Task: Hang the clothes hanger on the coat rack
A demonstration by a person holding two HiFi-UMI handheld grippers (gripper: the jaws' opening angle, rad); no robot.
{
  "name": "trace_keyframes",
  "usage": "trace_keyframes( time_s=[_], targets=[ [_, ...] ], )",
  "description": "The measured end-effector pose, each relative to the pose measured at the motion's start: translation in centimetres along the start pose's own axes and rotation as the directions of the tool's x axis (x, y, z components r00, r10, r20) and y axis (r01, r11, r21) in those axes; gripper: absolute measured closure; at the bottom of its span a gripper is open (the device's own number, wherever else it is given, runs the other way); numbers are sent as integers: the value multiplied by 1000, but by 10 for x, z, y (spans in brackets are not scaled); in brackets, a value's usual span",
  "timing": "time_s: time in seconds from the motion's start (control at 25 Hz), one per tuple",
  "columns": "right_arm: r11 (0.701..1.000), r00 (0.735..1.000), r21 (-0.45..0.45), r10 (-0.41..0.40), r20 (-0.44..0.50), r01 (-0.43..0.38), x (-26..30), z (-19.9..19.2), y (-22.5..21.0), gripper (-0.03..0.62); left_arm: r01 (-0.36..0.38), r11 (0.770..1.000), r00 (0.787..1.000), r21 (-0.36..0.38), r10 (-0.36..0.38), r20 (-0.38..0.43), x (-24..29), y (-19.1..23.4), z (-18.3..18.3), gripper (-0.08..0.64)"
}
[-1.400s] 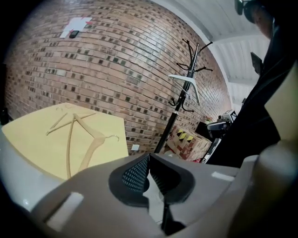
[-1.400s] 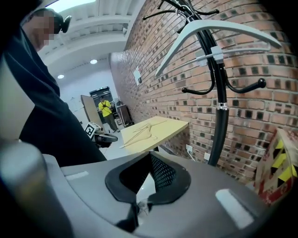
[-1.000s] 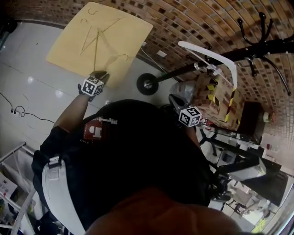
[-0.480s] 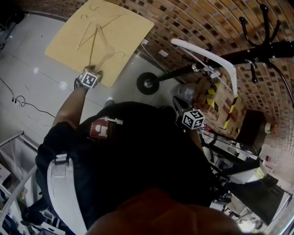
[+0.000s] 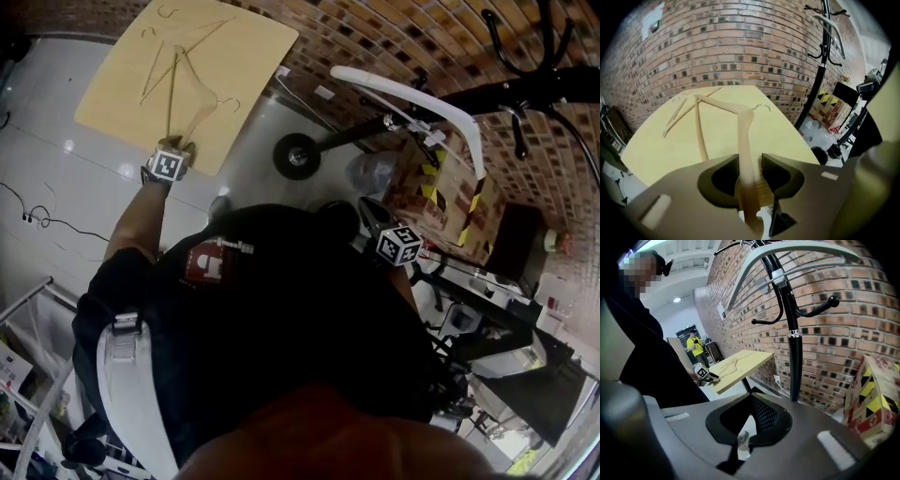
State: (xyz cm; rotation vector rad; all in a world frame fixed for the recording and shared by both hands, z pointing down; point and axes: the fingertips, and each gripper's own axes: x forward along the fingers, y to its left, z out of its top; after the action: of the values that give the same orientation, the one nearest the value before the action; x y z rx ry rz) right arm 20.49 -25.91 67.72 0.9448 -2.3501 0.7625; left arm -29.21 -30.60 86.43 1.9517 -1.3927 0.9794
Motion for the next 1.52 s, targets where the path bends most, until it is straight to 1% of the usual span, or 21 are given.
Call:
trace_keyframes(
  time_s=[0.12, 0.16, 0.36, 0.44, 0.52, 0.64, 0.76, 0.84, 0.96, 1.12, 1.24, 1.32, 1.44, 1.52],
  targets=[
    [1000, 1000, -2, 7, -1, -7, 3, 0, 4, 578, 3, 1000, 1000, -14, -3, 0, 0, -2, 2, 436],
    [1000, 1000, -4, 11, -1, -11, 5, 0, 5, 578, 10, 1000, 1000, -19, -10, -4, 1, -3, 2, 460],
    [998, 999, -31, 45, -11, -46, 21, 12, 11, 578, 48, 997, 998, -59, -50, -29, -1, -8, 1, 480],
    [997, 998, -49, 66, -18, -67, 30, 18, 17, 578, 88, 989, 995, -115, -92, -29, 2, -12, -9, 482],
    [994, 996, -64, 86, -24, -87, 40, 23, 21, 578, 126, 977, 992, -170, -127, 9, -1, -15, -7, 482],
    [989, 992, -83, 116, -40, -119, 55, 28, 28, 578, 167, 958, 984, -232, -145, 106, -21, -18, 13, 483],
    [981, 986, -105, 157, -53, -161, 74, 35, 39, 578, 227, 933, 963, -281, -172, 206, -51, -19, 31, 483],
    [975, 983, -125, 176, -53, -181, 83, 43, 46, 578, 287, 915, 940, -282, -213, 266, -72, -25, 47, 483],
    [965, 977, -158, 205, -50, -210, 92, 54, 57, 578, 366, 898, 897, -244, -272, 347, -110, -37, 77, 483],
    [955, 972, -182, 233, -31, -235, 95, 67, 67, 578, 426, 886, 832, -181, -305, 464, -166, -49, 131, 483],
    [954, 973, -195, 231, 0, -227, 92, 76, 65, 578, 458, 880, 774, -124, -326, 542, -197, -59, 178, 483],
    [955, 974, -200, 227, 24, -218, 86, 80, 63, 578, 477, 876, 732, -70, -352, 584, -219, -71, 208, 483],
    [959, 975, -201, 216, 55, -201, 74, 83, 58, 578, 495, 868, 667, 25, -398, 630, -252, -92, 250, 483],
    [962, 976, -194, 208, 70, -191, 64, 81, 53, 578, 506, 859, 626, 72, -423, 655, -274, -105, 274, 483]
  ],
)
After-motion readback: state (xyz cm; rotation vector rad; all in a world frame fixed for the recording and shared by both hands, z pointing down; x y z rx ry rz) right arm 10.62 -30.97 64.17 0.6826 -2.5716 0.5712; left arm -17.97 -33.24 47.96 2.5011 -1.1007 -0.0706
